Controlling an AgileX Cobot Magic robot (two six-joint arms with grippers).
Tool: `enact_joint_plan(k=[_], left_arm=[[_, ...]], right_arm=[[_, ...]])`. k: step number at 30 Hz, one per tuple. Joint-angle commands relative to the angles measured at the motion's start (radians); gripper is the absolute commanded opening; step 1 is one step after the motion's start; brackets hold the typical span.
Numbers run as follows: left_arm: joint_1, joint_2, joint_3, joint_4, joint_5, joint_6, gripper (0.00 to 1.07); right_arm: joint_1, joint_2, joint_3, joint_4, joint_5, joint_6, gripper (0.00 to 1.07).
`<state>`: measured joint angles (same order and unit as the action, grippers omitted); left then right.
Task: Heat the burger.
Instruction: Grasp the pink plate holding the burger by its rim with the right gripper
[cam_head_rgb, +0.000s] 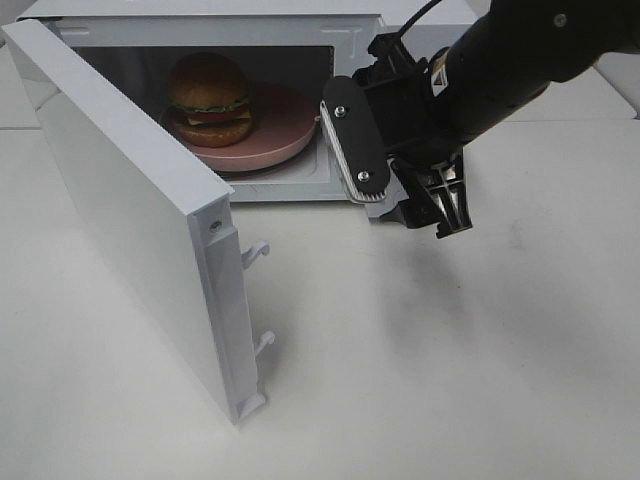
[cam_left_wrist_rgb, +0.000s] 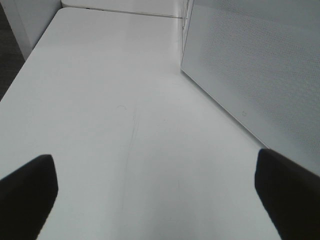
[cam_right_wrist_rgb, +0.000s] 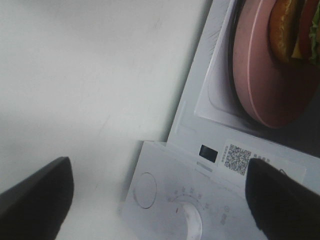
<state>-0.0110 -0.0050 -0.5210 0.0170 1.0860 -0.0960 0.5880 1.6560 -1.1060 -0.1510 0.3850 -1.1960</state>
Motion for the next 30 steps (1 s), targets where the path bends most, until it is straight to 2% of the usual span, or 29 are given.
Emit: enact_joint_plan(k=[1,18,30], left_arm=[[0.000,-0.015,0.002,-0.002,-0.014,-0.005,1.00],[0.000,-0.015,0.002,-0.002,-0.014,-0.005,1.00],[0.000,-0.015,0.002,-0.002,-0.014,-0.005,1.00]], right_arm=[[0.003,0.026,-0.035,-0.008,-0.010,0.009,0.89],[0.038,0.250,-0.280,-0.008,-0.052,0.038,0.86],[0.060,0.369,-0.386,-0.007,-0.063,0.039,0.85]])
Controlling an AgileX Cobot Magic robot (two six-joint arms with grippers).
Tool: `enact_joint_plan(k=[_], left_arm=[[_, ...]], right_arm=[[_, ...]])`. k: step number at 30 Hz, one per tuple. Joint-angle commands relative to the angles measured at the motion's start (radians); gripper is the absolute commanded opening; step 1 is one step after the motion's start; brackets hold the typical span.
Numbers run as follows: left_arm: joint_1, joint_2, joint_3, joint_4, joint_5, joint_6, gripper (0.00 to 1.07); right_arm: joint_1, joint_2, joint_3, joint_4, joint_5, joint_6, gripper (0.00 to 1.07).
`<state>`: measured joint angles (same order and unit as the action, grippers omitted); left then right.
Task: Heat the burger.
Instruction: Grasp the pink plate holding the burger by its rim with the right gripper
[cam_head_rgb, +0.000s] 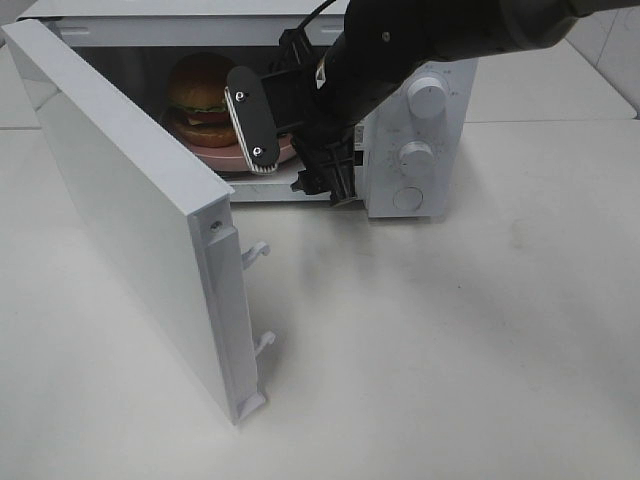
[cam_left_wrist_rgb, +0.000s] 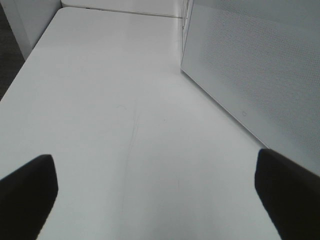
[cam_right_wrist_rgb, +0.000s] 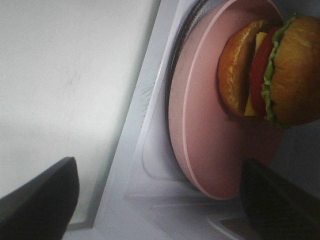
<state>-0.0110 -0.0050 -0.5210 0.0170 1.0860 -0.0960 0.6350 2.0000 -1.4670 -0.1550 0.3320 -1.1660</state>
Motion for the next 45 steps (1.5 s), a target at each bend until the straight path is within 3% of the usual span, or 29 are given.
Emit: enact_joint_plan(k=[1,18,35,39,41,42,43,44,45], left_arm=[[0.000,-0.015,0.002,-0.002,-0.014,-0.005,1.00],[0.000,-0.015,0.002,-0.002,-0.014,-0.005,1.00],[0.000,-0.015,0.002,-0.001,-0.014,-0.005,1.00],[0.000,-0.015,0.002,-0.001,-0.014,-0.005,1.00],[0.000,-0.015,0.002,-0.001,-0.014,-0.005,1.00],[0.000,-0.015,0.002,-0.001,-0.014,-0.005,1.00],[0.000,-0.015,0.002,-0.001,-0.014,-0.005,1.00],[0.000,-0.015,0.002,-0.001,-0.014,-0.005,1.00],[0.000,-0.015,0.002,-0.001,-0.014,-0.005,1.00]], right_arm=[[0.013,0.049,-0.047,-0.003,-0.010,0.009,0.84],[0.011,0.250,-0.273,-0.004,0.041,0.051,0.82],[-0.025,0.366,-0.391,-0.024,0.077,0.056,0.79],[-0.025,0.385,-0.402,-0.021,0.075,0.056,0.68],[-0.025,0.398,-0.417,0.000,0.073,0.056,0.52],[-0.025,0.398,-0.417,0.000,0.073,0.056,0.52],[-0.025,0.403,-0.429,0.001,0.073,0.055,0.38],[-0.025,0.403,-0.429,0.001,0.073,0.055,0.38],[-0.025,0.405,-0.435,0.000,0.070,0.054,0.25]])
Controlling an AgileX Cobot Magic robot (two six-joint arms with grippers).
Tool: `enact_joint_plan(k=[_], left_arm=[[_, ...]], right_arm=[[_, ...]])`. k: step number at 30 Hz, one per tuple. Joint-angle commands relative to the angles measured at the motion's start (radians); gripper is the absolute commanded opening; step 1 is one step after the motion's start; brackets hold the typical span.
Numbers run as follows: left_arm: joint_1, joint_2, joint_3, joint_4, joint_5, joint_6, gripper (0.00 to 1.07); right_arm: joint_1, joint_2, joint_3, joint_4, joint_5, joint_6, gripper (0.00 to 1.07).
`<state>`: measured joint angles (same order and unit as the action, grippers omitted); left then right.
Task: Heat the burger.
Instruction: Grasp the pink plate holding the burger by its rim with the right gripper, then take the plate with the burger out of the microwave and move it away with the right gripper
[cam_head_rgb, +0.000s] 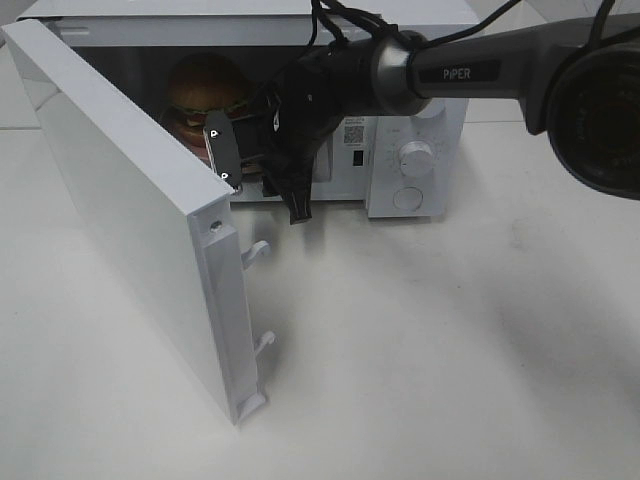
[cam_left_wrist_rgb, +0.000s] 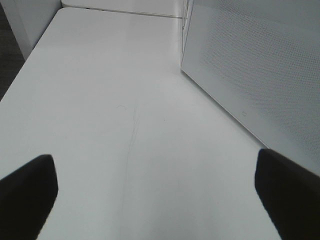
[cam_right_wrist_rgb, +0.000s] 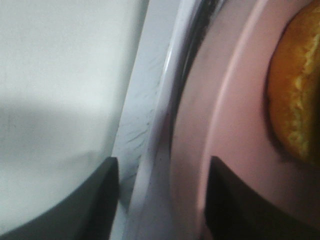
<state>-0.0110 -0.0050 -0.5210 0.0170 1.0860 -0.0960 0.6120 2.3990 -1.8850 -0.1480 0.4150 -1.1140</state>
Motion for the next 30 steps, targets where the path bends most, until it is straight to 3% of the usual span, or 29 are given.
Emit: enact_joint_plan(k=[1,2,5,30], left_arm=[[0.000,-0.015,0.002,-0.001,-0.014,-0.005,1.00],[0.000,-0.015,0.002,-0.001,-0.014,-0.005,1.00],[0.000,-0.015,0.002,-0.001,-0.014,-0.005,1.00],[0.000,-0.015,0.002,-0.001,-0.014,-0.005,1.00]], right_arm=[[-0.002,0.006,-0.017,-0.007,-0.013,0.002,0.25],[-0.002,0.006,-0.017,-0.007,-0.020,0.002,0.12],[-0.002,0.004,-0.017,-0.007,-0.008,0.002,0.00],[0.013,-0.075,-0.007,0.023,0.095,-0.086,0.00]])
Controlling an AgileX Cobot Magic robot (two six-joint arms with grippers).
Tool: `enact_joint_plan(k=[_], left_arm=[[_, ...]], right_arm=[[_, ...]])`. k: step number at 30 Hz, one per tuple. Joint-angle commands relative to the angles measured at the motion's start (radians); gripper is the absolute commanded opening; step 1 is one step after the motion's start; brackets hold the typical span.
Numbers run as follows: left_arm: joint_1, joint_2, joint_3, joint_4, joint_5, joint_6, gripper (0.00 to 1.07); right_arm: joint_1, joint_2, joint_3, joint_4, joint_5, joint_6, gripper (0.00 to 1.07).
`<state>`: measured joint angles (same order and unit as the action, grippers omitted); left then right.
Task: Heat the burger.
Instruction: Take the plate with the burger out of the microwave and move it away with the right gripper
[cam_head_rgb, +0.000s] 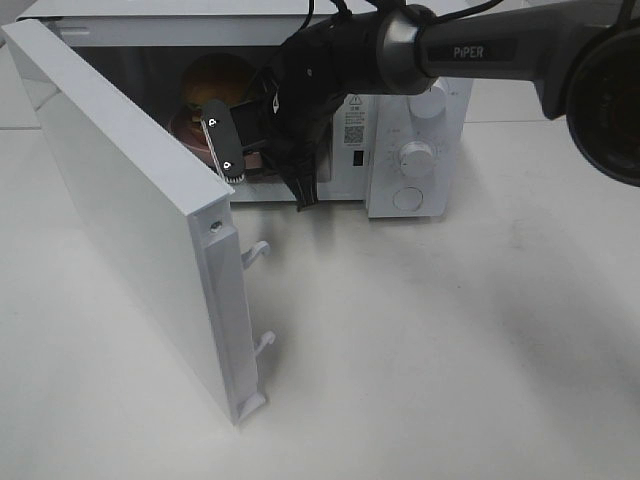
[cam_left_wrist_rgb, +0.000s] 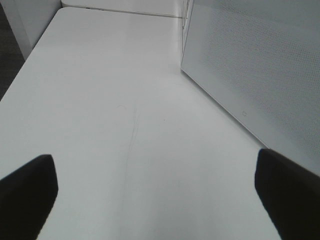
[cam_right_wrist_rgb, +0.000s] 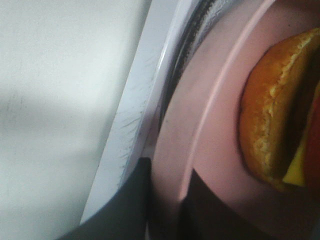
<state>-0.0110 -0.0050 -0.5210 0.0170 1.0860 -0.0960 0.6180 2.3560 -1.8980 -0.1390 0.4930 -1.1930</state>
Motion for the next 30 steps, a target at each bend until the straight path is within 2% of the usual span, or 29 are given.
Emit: enact_joint_plan(k=[1,10,12,15,17,26,30], left_arm=[[0.000,-0.015,0.002,-0.001,-0.014,-0.005,1.00],[0.000,-0.015,0.002,-0.001,-0.014,-0.005,1.00],[0.000,-0.015,0.002,-0.001,-0.014,-0.005,1.00],[0.000,-0.015,0.002,-0.001,-0.014,-0.005,1.00],[0.000,-0.015,0.002,-0.001,-0.014,-0.005,1.00],[0.000,-0.015,0.002,-0.001,-0.014,-0.005,1.00],[0.000,-0.015,0.002,-0.001,-0.014,-0.005,1.00]], right_arm=[[0.007,-0.050,0.026,0.014,-0.007,-0.007,0.00],[0.007,-0.128,0.154,0.014,-0.112,-0.039,0.00],[0.007,-0.161,0.216,0.031,-0.138,-0.086,0.00],[0.007,-0.171,0.232,0.035,-0.151,-0.090,0.00],[0.007,-0.212,0.289,0.035,-0.210,-0.097,0.00],[0.007,-0.279,0.377,0.035,-0.239,-0.139,0.00],[0.007,-0.321,0.422,0.092,-0.237,-0.253,0.00]])
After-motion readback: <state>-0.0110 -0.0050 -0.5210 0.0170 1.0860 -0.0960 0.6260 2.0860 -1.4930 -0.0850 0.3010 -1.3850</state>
